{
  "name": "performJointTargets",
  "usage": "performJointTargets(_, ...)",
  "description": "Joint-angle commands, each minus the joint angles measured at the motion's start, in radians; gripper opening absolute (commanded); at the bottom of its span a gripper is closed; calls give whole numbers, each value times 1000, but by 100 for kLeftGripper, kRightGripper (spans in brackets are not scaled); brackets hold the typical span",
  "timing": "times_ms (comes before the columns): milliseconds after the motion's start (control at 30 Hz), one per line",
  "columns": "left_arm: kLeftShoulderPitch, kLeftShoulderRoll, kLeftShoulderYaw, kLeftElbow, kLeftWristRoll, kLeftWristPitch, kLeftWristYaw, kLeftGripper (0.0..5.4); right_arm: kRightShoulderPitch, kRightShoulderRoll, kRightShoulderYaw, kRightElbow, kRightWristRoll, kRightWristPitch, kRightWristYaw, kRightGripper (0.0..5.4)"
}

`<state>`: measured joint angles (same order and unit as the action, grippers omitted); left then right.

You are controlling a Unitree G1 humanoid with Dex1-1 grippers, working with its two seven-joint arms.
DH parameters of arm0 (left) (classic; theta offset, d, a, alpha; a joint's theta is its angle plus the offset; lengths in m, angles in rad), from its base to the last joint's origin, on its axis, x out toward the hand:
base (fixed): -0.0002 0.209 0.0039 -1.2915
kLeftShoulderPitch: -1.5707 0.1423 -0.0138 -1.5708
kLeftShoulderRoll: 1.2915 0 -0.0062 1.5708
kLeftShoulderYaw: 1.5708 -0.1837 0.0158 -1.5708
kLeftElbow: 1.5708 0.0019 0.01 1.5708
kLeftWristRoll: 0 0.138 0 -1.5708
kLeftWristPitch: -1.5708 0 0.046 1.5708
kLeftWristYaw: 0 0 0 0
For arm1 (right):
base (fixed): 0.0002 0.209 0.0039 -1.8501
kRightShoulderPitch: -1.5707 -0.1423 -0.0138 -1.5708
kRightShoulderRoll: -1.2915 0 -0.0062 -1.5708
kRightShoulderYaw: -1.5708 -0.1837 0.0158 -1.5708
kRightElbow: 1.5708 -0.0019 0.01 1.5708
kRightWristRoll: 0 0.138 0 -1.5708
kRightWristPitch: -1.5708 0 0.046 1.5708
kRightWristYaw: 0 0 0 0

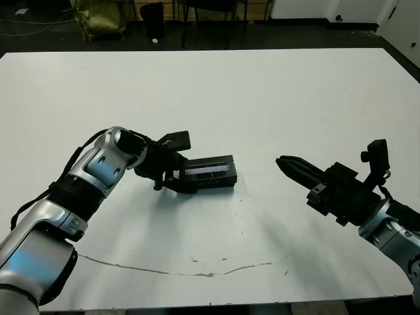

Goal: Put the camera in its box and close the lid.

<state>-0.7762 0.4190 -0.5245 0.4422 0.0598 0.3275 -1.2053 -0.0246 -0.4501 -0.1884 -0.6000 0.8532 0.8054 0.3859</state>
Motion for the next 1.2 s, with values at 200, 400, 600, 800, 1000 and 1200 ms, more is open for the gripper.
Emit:
performJointTargets(200, 44, 19, -55, 35, 67, 25, 16, 239, 25, -17, -2, -1, -5, -4, 8, 0)
performJointTargets(400, 42, 3, -58, 53, 64, 25, 29, 239, 29, -20, -9, -10, 5, 6, 2, 0)
performJointTargets(600, 46, -11, -50, 33, 87, 34, 102, 257, 30, -24, -16, -17, 49, 31, -27, 0)
performJointTargets(800, 28, -19, -73, 57, 116, -10, 96, 397, 35, -33, -10, -27, 55, 22, -39, 0)
performJointTargets(1000, 33, -10, -70, 57, 116, -30, 84, 537, 37, -34, -13, -28, 69, 31, -45, 0)
performJointTargets(1200, 37, -1, -71, 55, 125, -68, 81, 539, 38, -38, -8, -32, 71, 27, -48, 0)
